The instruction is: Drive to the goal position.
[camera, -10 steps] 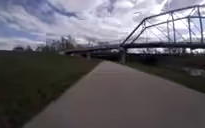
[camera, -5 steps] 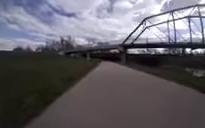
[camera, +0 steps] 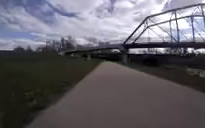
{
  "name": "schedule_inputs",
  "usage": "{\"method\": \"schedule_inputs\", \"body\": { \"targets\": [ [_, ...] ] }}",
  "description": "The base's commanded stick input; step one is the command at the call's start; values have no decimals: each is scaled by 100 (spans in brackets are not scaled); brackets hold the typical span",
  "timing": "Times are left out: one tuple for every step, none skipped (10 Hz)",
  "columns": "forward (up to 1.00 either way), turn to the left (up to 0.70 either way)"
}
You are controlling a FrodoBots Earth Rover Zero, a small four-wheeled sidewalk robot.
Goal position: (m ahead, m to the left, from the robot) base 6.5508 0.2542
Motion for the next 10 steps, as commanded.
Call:
{"method": "schedule_inputs", "body": {
  "targets": [
    [100, 0],
    [100, 0],
    [100, 0],
    [100, 0],
    [100, 0],
    [100, 0],
    [100, 0],
    [100, 0],
    [100, 0],
    [100, -14]
  ]
}}
